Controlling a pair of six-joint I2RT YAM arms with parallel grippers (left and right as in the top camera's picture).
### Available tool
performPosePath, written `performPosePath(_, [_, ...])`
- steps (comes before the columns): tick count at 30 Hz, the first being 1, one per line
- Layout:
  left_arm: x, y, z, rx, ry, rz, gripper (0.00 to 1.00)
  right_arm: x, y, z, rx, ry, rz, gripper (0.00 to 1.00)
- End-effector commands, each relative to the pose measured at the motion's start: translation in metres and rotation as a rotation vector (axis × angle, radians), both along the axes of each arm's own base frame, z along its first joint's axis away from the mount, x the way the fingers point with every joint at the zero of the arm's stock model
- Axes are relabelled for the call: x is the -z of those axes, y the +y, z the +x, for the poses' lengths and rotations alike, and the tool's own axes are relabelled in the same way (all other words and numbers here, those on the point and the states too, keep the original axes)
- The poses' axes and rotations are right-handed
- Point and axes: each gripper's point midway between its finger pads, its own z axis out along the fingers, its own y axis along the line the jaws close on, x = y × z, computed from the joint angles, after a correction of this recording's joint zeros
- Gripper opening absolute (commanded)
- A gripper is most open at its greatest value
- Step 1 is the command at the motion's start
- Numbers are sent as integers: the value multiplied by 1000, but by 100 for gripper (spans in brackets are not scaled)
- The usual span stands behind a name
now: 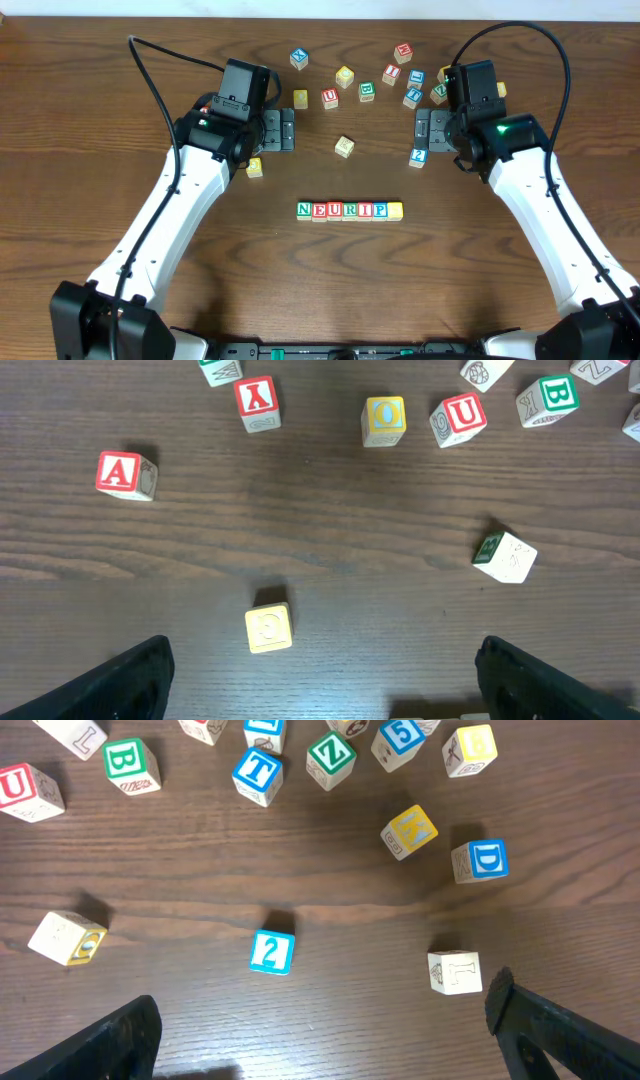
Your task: Spell out NEURIPS
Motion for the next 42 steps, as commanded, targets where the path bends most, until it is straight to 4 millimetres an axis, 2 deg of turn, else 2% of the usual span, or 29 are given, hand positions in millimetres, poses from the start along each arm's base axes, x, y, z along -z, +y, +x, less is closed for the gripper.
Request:
performPosePath(1, [-8,1,3,-3,-18,-3,95,-7,-1,3,15,-16,12,99])
performPosePath(19, [-8,2,3,-5,-18,1,96,-7,-1,3,15,-16,12,99])
performPosePath(25, [5,23,-14,-45,59,105,96,-7,-1,3,15,-16,12,99])
performPosePath(29, [6,34,-21,-70,49,150,96,-7,-1,3,15,-16,12,99])
performPosePath(31, [5,35,-22,-70,12,141,96,-7,-1,3,15,-16,12,99])
performPosePath(34, [2,35,-22,-70,-136,92,96,-7,-1,3,15,-16,12,99])
performPosePath(37, [-5,36,-31,-49,-336,40,96,-7,-1,3,15,-16,12,99])
performPosePath(42, [-19,45,-58,-33,-589,-6,96,-7,-1,3,15,-16,12,99])
